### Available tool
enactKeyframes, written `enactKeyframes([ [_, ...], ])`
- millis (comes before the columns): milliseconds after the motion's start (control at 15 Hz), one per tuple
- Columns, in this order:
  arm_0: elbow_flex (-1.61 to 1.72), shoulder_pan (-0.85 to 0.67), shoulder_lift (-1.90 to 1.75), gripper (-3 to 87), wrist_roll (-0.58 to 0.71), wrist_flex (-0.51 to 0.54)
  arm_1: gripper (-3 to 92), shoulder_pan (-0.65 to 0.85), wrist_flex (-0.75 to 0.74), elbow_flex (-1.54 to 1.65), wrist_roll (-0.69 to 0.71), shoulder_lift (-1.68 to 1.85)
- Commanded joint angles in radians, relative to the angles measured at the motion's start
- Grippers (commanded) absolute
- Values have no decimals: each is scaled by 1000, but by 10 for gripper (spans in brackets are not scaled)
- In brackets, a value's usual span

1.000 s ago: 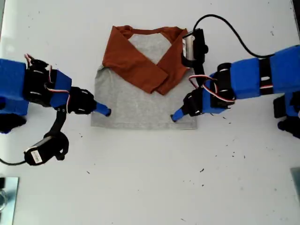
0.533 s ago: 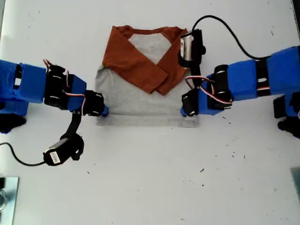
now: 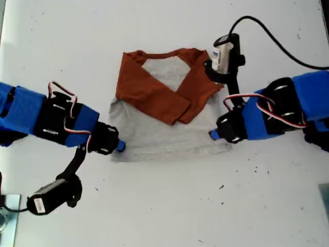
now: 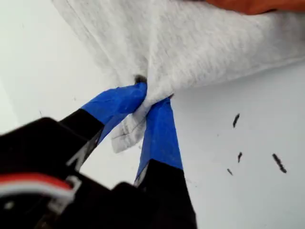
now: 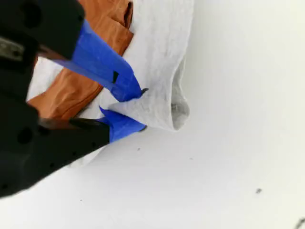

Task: Fold t shirt

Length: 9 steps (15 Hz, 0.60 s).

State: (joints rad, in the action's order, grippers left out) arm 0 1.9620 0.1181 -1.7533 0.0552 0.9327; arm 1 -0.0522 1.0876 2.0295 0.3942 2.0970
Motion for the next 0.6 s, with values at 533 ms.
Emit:
enactKeyframes([
  [533,-120,-790,-186,12,488,164,163,726,-152,-140,377,-21],
])
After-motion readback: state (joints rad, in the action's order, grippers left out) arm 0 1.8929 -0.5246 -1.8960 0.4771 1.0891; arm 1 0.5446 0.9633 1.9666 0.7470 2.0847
